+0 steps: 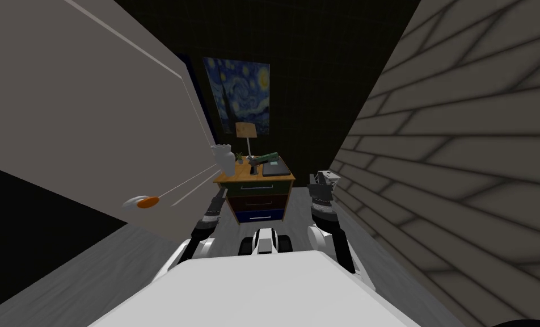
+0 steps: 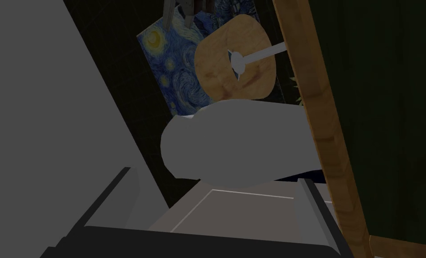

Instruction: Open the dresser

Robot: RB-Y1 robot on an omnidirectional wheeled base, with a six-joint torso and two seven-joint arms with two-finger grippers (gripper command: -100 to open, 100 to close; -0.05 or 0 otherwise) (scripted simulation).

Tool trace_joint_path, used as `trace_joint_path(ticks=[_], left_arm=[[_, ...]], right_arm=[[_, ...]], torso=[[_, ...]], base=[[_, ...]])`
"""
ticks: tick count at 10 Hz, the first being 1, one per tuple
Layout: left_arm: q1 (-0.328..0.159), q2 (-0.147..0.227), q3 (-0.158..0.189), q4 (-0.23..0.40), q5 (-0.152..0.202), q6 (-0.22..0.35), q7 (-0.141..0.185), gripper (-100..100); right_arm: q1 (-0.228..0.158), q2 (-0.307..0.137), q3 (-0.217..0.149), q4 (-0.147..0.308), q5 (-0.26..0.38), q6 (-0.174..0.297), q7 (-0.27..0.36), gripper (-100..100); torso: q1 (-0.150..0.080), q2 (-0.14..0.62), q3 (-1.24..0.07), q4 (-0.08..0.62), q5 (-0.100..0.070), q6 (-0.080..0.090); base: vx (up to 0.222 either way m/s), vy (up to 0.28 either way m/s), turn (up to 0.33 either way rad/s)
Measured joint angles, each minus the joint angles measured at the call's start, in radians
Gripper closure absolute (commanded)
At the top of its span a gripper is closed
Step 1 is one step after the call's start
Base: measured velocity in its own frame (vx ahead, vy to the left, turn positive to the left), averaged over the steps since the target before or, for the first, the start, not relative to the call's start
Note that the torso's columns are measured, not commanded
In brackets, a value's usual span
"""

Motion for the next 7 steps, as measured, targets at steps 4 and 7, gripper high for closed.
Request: trace_joint_path(ticks=[4,7], left_arm=[[-0.017,0.002,0.004,0.1,-0.002,-0.077,-0.01,-100],[-0.032,-0.002,0.006,0.184,-0.004,-0.133,-0.02,-100]], right_arm=[[0.0,0.0,0.0,0.0,0.0,0.0,0.0,0],[0.0,0.0,0.0,0.0,0.0,0.0,0.0,0]], torso=[[0.001,0.0,0.0,0.0,0.0,0.0],[0.0,0.0,0.0,0.0,0.0,0.0]], base=[[0.051,-0.005,0.01],[0.042,-0.007,0.01]])
